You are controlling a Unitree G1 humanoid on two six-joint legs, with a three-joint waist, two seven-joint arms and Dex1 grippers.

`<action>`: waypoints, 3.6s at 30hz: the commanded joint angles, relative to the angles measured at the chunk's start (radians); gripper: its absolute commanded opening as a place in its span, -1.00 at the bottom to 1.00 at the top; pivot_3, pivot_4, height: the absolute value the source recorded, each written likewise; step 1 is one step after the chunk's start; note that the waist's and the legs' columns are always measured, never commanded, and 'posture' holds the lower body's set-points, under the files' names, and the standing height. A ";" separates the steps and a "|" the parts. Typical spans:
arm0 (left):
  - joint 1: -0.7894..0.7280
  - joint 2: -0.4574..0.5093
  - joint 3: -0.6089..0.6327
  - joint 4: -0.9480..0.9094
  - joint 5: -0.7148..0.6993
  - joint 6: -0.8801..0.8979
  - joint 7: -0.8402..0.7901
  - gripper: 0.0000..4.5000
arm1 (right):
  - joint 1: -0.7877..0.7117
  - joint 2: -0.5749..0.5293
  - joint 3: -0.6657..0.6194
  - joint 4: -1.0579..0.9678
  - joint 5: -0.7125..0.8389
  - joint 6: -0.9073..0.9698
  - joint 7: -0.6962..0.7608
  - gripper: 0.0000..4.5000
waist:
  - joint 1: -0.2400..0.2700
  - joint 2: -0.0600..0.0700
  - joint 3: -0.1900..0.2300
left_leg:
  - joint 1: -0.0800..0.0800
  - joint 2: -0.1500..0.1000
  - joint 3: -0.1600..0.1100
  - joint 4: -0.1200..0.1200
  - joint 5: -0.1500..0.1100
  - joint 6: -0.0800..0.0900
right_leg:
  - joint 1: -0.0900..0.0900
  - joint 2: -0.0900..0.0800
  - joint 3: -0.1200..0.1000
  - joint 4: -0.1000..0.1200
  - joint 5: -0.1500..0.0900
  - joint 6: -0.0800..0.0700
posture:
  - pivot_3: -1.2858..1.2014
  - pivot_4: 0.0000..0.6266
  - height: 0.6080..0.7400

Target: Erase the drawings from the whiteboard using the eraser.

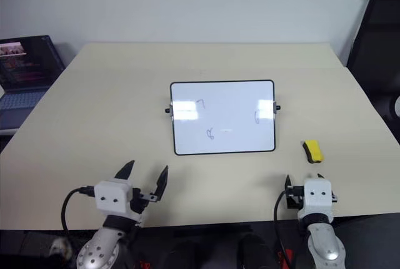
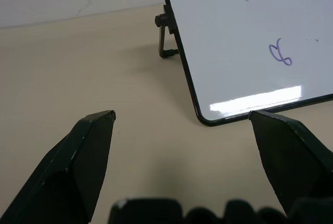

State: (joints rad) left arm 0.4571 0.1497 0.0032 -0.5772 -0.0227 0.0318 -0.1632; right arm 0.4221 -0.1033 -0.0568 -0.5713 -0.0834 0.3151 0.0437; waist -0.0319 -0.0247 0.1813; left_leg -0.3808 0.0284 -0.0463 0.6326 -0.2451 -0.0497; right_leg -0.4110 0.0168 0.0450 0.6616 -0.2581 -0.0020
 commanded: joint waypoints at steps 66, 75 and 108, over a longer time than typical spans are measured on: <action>-0.447 0.035 -0.027 0.182 -0.163 0.098 -0.170 1.00 | -0.142 -0.036 -0.152 -0.078 0.061 0.122 0.009 0.98 | 0.004 -0.002 -0.002 | 0.000 -0.003 -0.001 0.004 0.000 0.000 | 0.002 0.002 -0.002 0.002 0.001 0.001 | 0.03 -0.52 1.00; -0.719 0.135 -0.134 0.310 -0.361 0.185 -0.556 1.00 | -0.308 -0.038 -0.225 -0.087 0.207 0.407 0.026 0.98 | 0.000 -0.002 -0.002 | 0.000 -0.003 -0.002 0.004 0.000 0.000 | 0.003 0.009 -0.002 0.002 0.005 0.007 | 0.03 -0.52 1.00; -0.742 0.203 -0.272 0.425 -0.315 0.112 -0.883 1.00 | -0.566 -0.170 -0.297 0.272 0.313 0.470 0.080 0.98 | -0.001 -0.001 -0.002 | -0.001 -0.002 -0.002 0.004 0.000 0.000 | 0.003 0.010 0.000 0.002 0.005 0.007 | 0.03 -0.52 1.00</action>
State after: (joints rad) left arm -0.2812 0.3507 -0.2717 -0.1188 -0.3404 0.1661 -1.0521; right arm -0.1315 -0.2626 -0.3355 -0.2819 0.2194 0.7946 0.1265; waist -0.0328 -0.0258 0.1792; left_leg -0.3813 0.0264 -0.0482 0.6363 -0.2451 -0.0494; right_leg -0.4084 0.0271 0.0448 0.6634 -0.2536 0.0050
